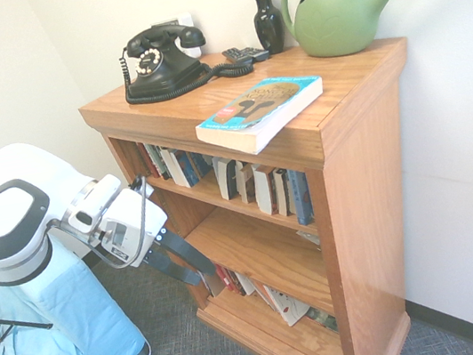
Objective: Organize the shelf
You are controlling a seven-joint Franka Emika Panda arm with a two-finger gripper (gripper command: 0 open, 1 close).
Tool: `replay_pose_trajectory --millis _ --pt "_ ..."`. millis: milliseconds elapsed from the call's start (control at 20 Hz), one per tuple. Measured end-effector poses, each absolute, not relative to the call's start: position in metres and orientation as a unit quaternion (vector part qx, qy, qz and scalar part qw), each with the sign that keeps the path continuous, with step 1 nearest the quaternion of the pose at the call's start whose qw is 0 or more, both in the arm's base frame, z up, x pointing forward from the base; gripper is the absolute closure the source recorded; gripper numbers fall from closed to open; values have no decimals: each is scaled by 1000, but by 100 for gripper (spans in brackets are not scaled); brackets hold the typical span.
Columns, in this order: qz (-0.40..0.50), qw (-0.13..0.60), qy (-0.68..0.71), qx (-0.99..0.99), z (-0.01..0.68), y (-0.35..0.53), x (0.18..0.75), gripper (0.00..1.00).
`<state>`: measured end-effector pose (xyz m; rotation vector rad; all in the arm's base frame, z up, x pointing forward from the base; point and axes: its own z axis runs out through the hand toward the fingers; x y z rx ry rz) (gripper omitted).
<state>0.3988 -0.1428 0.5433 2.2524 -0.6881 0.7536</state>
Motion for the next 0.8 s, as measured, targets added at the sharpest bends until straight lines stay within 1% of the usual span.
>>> replay_pose_trajectory --millis 200,400,600,800 --pt "339 392 -196 833 583 -133 407 0" --pt "374 436 -147 805 615 -131 428 0" --pt "383 452 -123 797 618 -132 458 0" --pt "394 452 -100 794 619 -111 480 0"
